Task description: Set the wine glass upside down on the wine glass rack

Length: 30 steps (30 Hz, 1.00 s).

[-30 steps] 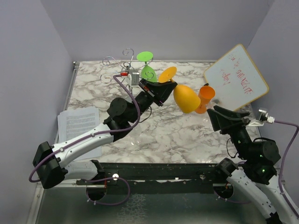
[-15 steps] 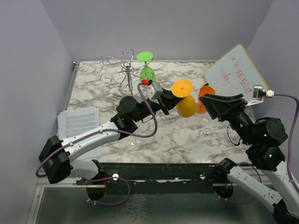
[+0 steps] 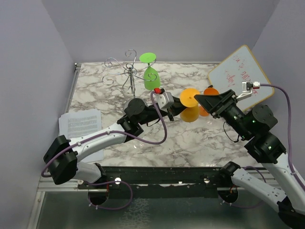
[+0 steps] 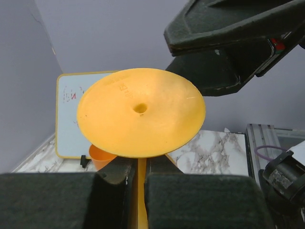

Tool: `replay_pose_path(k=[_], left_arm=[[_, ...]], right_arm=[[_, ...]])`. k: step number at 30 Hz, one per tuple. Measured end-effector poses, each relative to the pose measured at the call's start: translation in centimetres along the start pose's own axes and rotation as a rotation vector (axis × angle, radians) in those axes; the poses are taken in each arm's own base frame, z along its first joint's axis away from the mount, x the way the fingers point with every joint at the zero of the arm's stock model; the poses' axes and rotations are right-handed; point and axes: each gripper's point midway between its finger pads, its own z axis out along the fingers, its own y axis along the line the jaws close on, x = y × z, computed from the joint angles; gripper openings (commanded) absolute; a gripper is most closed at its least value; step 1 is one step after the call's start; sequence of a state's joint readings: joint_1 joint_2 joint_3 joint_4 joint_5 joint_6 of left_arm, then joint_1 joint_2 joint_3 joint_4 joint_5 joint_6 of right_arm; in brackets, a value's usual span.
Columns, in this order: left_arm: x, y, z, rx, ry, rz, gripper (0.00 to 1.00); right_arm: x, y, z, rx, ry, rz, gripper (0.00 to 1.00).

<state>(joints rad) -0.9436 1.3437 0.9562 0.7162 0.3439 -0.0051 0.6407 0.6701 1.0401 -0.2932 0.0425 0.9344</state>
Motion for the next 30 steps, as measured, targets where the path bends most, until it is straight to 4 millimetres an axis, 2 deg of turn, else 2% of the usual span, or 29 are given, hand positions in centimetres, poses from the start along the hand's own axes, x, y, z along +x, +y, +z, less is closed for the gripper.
replay_pose_path(k=[5, 6, 7, 10, 15, 20, 23, 25, 26, 27, 30], left_arm=[[0.9, -0.3, -0.1, 0.019, 0.019, 0.007, 0.0], [1.0, -0.3, -0.1, 0.021, 0.019, 0.008, 0.02], [1.1, -0.4, -0.1, 0.025, 0.021, 0.01, 0.1], [1.3, -0.3, -0.2, 0.024, 0.024, 0.029, 0.46], [1.8, -0.6, -0.7, 0.024, 0.037, -0.031, 0.73], [2.6, -1.8, -2.1, 0.018, 0.061, -0.212, 0.83], [2.7, -2.7, -2.9, 0.01, 0.071, -0.389, 0.84], [2.0, -3.1, -3.0, 0.009, 0.062, -0.475, 0.84], [1.2, -3.6, -3.1, 0.009, 0.053, -0.576, 0.84], [0.7, -3.6, -3.2, 0.012, 0.043, -0.585, 0.83], [-2.0, -4.1, -3.1, 0.022, 0.009, -0.739, 0.79]], right_arm=[[1.1, -1.1, 0.9, 0.018, 0.022, 0.042, 0.15], [1.3, -1.3, 1.0, 0.022, 0.025, 0.051, 0.07], [1.5, -1.5, 1.1, 0.026, 0.027, 0.06, 0.02], [1.8, -1.8, 1.2, 0.035, 0.031, 0.097, 0.01], [1.3, -1.7, 1.0, 0.035, 0.005, 0.106, 0.01], [0.7, -2.2, 0.6, 0.047, -0.035, 0.089, 0.01], [0.4, -2.5, 0.3, 0.053, -0.056, 0.07, 0.01], [0.3, -2.6, 0.1, 0.051, -0.064, 0.054, 0.01], [0.3, -2.7, 0.0, 0.049, -0.066, 0.045, 0.01], [0.3, -2.8, -0.1, 0.049, -0.066, 0.036, 0.01], [0.5, -2.9, -0.2, 0.039, -0.066, 0.011, 0.01]])
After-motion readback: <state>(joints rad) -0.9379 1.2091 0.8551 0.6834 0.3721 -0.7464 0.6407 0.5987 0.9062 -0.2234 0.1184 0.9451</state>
